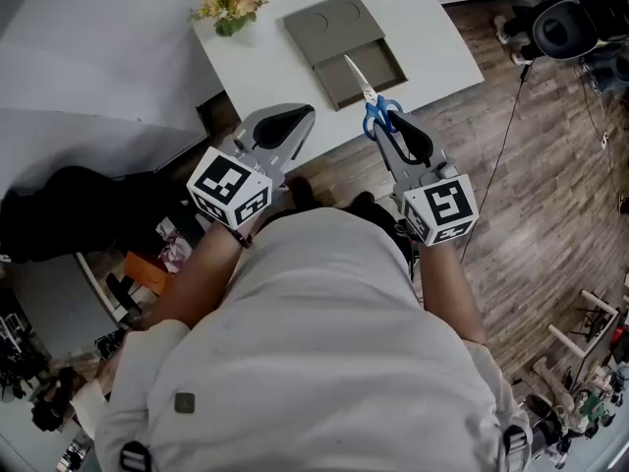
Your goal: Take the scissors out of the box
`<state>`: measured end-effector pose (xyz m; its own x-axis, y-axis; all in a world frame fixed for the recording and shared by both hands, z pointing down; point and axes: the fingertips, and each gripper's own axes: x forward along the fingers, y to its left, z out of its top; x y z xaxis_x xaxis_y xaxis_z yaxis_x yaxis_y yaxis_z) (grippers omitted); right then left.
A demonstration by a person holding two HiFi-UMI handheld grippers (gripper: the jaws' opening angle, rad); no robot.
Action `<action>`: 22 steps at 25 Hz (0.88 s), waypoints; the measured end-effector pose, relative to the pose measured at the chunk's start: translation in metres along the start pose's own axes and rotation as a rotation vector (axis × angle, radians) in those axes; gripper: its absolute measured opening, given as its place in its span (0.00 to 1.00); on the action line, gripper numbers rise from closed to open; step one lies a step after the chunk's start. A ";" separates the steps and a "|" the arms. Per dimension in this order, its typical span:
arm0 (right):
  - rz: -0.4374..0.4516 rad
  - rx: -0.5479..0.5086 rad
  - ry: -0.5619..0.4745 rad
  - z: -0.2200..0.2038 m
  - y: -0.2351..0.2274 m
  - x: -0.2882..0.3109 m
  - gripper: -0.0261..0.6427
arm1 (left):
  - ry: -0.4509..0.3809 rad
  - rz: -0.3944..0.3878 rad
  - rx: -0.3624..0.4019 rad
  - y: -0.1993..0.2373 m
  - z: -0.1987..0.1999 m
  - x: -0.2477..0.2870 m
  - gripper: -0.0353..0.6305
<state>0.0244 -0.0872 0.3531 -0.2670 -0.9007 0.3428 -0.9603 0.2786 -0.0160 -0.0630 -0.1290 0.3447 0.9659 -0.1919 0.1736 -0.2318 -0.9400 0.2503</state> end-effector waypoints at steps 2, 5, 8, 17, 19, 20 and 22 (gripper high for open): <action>0.007 -0.004 -0.013 0.001 0.000 -0.012 0.19 | -0.006 0.000 0.009 -0.010 0.003 0.002 0.06; 0.020 -0.009 -0.023 -0.001 -0.002 -0.031 0.19 | -0.016 0.009 0.021 -0.029 0.007 0.006 0.06; 0.037 -0.004 -0.034 -0.006 -0.008 -0.051 0.19 | -0.012 0.025 0.021 -0.049 0.003 0.013 0.06; 0.120 -0.012 -0.034 -0.042 -0.023 -0.135 0.19 | -0.023 0.089 0.014 -0.138 -0.018 0.038 0.06; 0.146 -0.016 -0.033 -0.051 -0.024 -0.154 0.19 | -0.027 0.105 0.017 -0.161 -0.023 0.042 0.06; 0.157 -0.018 -0.035 -0.055 -0.024 -0.163 0.19 | -0.030 0.114 0.016 -0.171 -0.026 0.042 0.06; 0.176 -0.022 -0.042 -0.063 -0.020 -0.180 0.19 | -0.035 0.136 0.013 -0.191 -0.034 0.039 0.06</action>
<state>0.0971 0.0900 0.3506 -0.4347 -0.8503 0.2967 -0.8964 0.4403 -0.0513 0.0153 0.0522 0.3358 0.9290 -0.3277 0.1717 -0.3599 -0.9080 0.2144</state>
